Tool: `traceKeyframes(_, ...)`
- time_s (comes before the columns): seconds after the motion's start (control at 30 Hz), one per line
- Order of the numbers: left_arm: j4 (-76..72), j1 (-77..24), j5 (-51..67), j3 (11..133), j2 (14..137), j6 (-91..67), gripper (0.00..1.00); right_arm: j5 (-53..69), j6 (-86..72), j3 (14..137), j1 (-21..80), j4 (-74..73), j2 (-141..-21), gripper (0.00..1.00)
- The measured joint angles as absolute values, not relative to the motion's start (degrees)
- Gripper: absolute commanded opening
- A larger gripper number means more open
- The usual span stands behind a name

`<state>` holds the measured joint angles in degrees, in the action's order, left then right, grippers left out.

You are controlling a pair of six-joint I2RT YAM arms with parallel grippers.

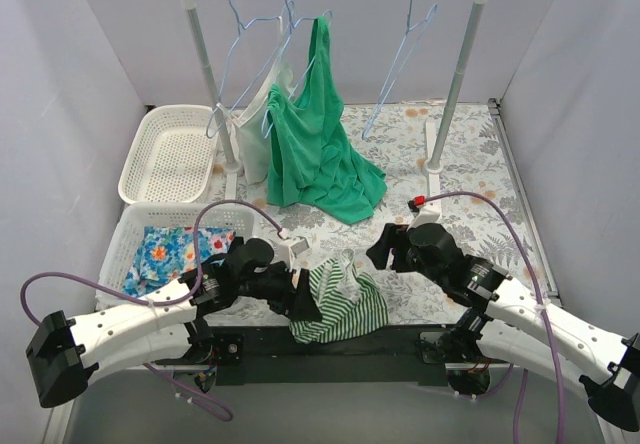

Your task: Place the tank top on the hanger

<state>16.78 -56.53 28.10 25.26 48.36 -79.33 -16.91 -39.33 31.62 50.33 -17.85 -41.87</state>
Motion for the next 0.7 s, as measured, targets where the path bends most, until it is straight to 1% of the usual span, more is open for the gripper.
traceKeyframes(0.1,19.0,-56.5,22.2,30.2,48.6,-79.9,0.51,-15.4,-42.6,27.9,50.3,-18.4,-41.7,0.71)
traceKeyframes(0.2,20.9,-56.5,15.8,36.4,51.0,-79.4,0.5,-15.0,-44.8,25.5,50.3,-18.6,-40.3,0.67)
traceKeyframes(0.37,21.8,-56.5,9.2,44.0,59.3,-77.4,0.42,-14.2,-45.3,25.2,50.3,-17.3,-39.9,0.65)
traceKeyframes(0.47,21.9,-56.5,6.0,46.9,66.9,-76.8,0.41,-13.2,-45.0,25.3,50.3,-15.3,-42.2,0.64)
traceKeyframes(0.7,23.2,-56.5,0.8,50.4,77.5,-76.4,0.36,-10.7,-43.8,26.9,50.3,-10.3,-50.5,0.64)
